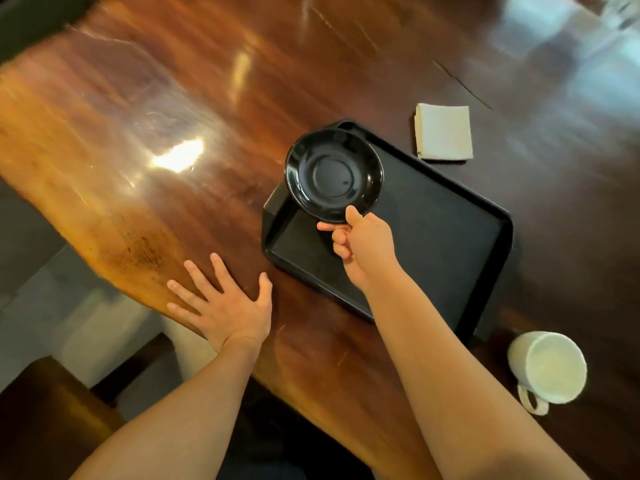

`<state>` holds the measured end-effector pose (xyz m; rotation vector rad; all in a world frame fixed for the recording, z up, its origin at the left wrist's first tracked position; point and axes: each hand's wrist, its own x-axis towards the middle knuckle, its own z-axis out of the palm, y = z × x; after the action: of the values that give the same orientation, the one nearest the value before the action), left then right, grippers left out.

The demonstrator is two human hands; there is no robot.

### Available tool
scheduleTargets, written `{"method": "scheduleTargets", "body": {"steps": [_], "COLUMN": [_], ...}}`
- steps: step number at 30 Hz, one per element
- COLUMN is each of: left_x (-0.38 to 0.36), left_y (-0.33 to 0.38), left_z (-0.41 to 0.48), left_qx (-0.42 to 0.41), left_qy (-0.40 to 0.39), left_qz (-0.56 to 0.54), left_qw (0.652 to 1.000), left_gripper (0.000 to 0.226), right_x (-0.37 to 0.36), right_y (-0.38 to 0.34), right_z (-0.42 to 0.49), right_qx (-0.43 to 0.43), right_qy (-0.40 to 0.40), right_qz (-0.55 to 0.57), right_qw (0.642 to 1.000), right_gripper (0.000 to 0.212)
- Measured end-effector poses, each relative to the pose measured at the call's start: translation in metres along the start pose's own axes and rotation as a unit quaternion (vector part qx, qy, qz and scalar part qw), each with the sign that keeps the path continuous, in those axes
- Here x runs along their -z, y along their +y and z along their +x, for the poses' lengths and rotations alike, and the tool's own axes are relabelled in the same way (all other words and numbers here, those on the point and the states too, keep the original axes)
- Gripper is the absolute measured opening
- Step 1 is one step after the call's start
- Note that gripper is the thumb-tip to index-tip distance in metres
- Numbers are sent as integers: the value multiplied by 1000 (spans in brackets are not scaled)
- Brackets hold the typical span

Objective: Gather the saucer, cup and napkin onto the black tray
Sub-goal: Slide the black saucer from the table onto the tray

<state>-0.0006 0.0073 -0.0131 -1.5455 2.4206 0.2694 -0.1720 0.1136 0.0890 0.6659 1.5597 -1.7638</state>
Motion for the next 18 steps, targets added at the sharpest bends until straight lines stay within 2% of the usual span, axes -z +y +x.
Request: {"method": "scheduleTargets", "body": {"steps": [18], "left_x": [-5], "left_y": [0], "left_z": [-2], "left_qx": [-3], "left_qy": [6], "left_qz": [22], "left_qw": [1000], "left_gripper": [94], "right_x": [28], "right_y": [-6], "right_z": [46], "right_qx": [-50], "right_qy": [88], "right_qz": [129], "right_qw": [986], "right_gripper": [22]}}
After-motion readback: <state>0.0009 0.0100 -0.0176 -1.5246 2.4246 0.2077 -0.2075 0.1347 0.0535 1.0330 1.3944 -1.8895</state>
